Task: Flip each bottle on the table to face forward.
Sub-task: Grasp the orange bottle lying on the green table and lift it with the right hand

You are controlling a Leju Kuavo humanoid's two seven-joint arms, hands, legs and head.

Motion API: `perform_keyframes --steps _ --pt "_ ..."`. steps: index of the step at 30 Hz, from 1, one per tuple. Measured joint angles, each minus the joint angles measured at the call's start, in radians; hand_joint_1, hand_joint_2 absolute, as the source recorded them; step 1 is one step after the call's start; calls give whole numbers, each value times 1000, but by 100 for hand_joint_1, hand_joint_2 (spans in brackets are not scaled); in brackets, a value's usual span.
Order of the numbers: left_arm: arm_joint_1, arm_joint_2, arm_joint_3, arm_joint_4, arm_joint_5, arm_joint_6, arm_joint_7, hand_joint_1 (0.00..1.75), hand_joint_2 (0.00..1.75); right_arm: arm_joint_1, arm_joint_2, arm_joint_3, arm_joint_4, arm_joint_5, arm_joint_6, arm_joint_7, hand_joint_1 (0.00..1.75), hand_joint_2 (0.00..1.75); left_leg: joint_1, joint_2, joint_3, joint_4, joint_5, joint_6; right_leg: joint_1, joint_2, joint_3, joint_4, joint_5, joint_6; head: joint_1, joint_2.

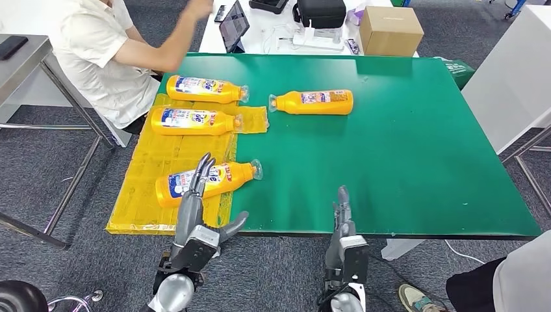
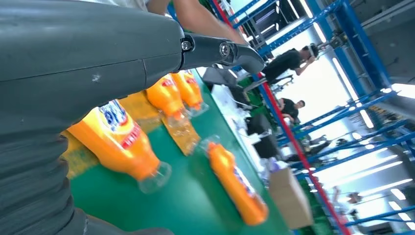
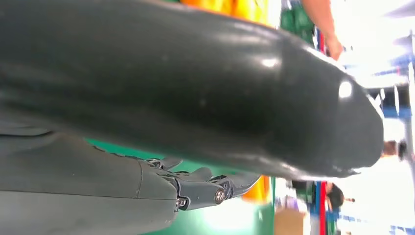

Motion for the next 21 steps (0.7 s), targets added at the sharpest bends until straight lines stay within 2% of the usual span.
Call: perform_keyframes --steps 2,3,5,6,7,10,12,14,16,19,21 --pt "13 -7 -10 -18 51 -1 -6 0 175 2 13 -25 -9 -25 9 28 0 0 0 0 0 0 0 0 0 0 0 0 0 0 0 0" --pt "20 -10 -14 -24 86 -7 -5 0 131 3 18 -34 -8 -30 1 55 0 0 0 0 0 0 0 0 0 0 0 0 0 0 0 0" --pt "38 -18 -23 -32 189 -42 6 0 131 3 28 -53 2 46 -82 94 0 87 0 0 0 0 0 0 0 0 0 0 0 0 0 0" --pt "47 -20 -28 -33 251 -67 14 0 131 1 36 -73 5 144 -147 86 0 131 0 0 0 0 0 0 0 0 0 0 0 0 0 0" --pt "55 -22 -33 -33 314 -92 20 0 175 -5 49 -108 6 291 -210 64 0 175 0 0 0 0 0 0 0 0 0 0 0 0 0 0" --pt "63 -28 -42 -33 424 -126 28 0 175 -41 88 -277 2 849 -288 8 0 175 0 0 0 0 0 0 0 0 0 0 0 0 0 0" --pt "62 -33 -45 -33 444 -117 28 0 175 -64 92 -379 6 1127 -294 5 0 175 0 -1 0 0 1 0 0 -1 1 0 0 0 0 0" --pt "62 -35 -49 -32 458 -109 30 0 175 -80 92 -466 6 1223 -296 5 0 175 0 -2 0 0 1 1 0 -1 1 0 0 0 0 0" --pt "61 -35 -54 -31 467 -105 33 0 175 -94 91 -539 3 1210 -297 6 0 175 -1 -1 0 0 1 1 -1 -1 1 0 0 0 0 0" --pt "60 -35 -63 -29 477 -117 41 0 175 -104 90 -605 -3 1220 -298 6 0 175 -1 -1 0 0 0 1 -1 -1 1 0 0 0 0 0" --pt "58 -34 -72 -23 488 -150 55 0 175 -111 88 -633 -9 1285 -298 6 0 175 0 -1 0 0 0 1 0 -1 0 0 0 0 0 0"
